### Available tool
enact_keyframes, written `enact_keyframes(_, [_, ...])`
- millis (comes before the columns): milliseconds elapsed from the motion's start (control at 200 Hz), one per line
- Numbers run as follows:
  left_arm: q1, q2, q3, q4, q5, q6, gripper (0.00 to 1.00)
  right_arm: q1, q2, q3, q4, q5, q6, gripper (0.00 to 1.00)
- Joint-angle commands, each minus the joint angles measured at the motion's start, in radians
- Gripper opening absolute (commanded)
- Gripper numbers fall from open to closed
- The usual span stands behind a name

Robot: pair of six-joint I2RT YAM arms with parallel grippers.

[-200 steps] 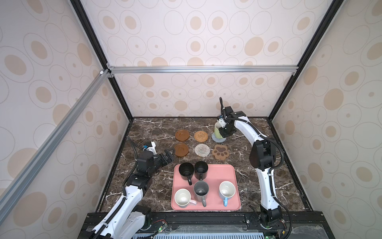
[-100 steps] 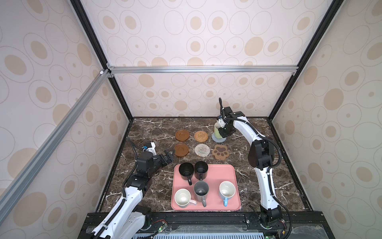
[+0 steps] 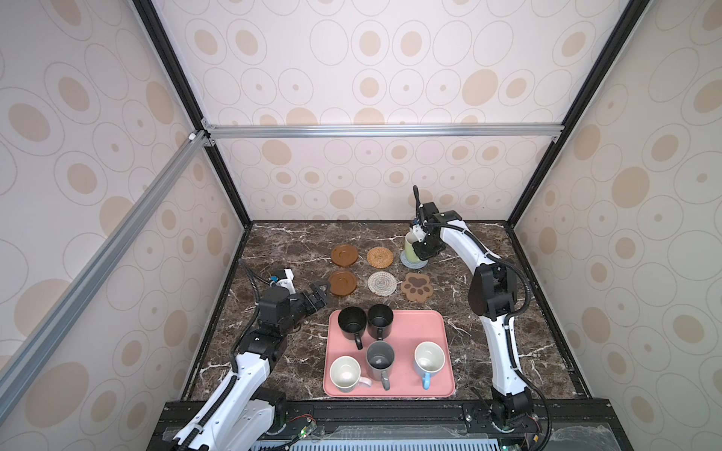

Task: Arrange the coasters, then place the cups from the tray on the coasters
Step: 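Lower the mug onto the blue coaster with the right gripper, then open the right gripper and lift it off the mug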

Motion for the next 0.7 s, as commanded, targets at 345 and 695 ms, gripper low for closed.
enact_keyframes(345, [0.006, -0.029, -0.007, -0.012, -0.011, -0.017, 1.0, -0.005, -0.078, -0.057, 0.003, 0.01, 0.006, 0.41])
enact_keyframes(695, [0.007, -0.025, 0.007, -0.014, -0.014, -0.011, 1.0, -0.005, -0.224, -0.19, 0.027, 0.018, 0.005, 0.49])
